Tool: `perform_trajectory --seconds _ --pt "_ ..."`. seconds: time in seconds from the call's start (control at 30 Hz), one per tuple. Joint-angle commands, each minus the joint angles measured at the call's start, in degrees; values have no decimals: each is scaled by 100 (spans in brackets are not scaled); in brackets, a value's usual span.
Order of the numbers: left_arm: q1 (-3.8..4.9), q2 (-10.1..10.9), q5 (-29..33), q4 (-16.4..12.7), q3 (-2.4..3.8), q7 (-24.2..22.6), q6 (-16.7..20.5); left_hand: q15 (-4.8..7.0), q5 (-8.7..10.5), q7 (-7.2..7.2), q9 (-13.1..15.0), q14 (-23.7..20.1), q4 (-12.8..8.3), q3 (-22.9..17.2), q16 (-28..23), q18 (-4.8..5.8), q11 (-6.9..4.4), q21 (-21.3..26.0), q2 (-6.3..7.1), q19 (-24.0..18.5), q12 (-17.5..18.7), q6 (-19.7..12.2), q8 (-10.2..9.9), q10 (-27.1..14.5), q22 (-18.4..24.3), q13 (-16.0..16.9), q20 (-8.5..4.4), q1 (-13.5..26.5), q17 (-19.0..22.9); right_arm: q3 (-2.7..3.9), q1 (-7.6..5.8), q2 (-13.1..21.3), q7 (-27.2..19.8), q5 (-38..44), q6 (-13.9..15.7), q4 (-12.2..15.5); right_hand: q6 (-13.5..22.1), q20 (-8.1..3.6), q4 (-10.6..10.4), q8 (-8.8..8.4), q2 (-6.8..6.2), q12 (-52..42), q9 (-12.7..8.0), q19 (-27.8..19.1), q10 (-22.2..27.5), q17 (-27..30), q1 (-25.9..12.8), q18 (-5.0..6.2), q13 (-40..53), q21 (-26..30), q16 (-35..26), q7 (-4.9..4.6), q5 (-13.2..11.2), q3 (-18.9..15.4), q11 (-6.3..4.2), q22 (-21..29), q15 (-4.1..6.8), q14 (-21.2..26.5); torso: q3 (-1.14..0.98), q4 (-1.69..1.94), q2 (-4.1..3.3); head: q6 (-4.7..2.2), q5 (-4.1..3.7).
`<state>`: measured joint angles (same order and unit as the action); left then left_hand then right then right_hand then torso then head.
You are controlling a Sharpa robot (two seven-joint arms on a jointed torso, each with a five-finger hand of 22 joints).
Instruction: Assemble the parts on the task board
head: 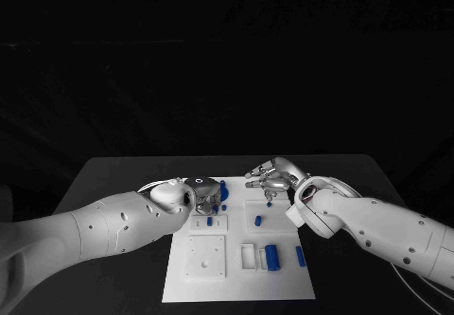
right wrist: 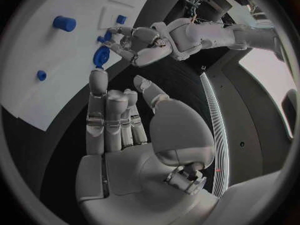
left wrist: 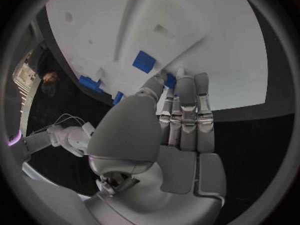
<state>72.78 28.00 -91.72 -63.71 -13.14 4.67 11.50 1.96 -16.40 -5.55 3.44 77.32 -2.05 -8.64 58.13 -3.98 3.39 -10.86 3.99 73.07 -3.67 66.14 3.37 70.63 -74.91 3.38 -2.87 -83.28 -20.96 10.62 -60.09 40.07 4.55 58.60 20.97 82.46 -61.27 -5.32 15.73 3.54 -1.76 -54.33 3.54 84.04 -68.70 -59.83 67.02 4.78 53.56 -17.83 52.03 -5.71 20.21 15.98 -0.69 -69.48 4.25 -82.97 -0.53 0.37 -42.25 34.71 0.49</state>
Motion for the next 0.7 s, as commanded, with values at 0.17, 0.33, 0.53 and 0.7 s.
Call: perform_trajectory --seconds 0.17,0.33,0.53,0.7 --pt "-58 90 22 -62 -39 -178 158 10 -61 -2 17 98 -156 -495 -59 -110 -19 -331 145 -136 29 65 20 78 -133 -4 -20 241 -10 3 0 5 -55 17 -72 -5 -36 -40 -5 -2 8 2 3 197 -39 -2 -70 32 2 37 25 -11 48 -41 1 -7 27 -20 2 0 -1 -17 22" --pt "-58 167 139 -138 -36 -283 401 19 -57 1 17 121 -156 -520 -73 -104 -21 -372 162 -134 29 63 18 79 -123 -3 -29 293 -12 3 1 6 -62 12 -65 -15 -36 -41 -7 -1 7 2 4 198 -40 0 -75 31 3 35 21 -9 66 -50 1 -9 27 -19 1 4 0 -27 20" --pt "-56 304 317 -283 -15 -394 652 25 -60 5 17 152 -151 -528 -76 -101 -25 -395 183 -113 29 61 19 86 -120 -3 -36 321 -17 3 1 12 -68 1 -52 -28 -34 -41 -10 -1 1 1 4 200 -41 0 -88 30 4 32 20 -9 100 -67 0 -13 27 -20 -3 7 5 -52 37" --pt "-53 409 449 -418 43 -436 746 25 -63 5 17 164 -144 -542 -92 -99 -24 -402 199 -108 30 57 20 83 -116 -4 -37 336 -17 2 1 19 -43 -26 -50 -44 -31 -40 -23 -2 -4 7 4 199 -38 -2 -107 30 0 46 21 -9 113 -88 1 -10 27 -20 -4 5 1 -71 43"
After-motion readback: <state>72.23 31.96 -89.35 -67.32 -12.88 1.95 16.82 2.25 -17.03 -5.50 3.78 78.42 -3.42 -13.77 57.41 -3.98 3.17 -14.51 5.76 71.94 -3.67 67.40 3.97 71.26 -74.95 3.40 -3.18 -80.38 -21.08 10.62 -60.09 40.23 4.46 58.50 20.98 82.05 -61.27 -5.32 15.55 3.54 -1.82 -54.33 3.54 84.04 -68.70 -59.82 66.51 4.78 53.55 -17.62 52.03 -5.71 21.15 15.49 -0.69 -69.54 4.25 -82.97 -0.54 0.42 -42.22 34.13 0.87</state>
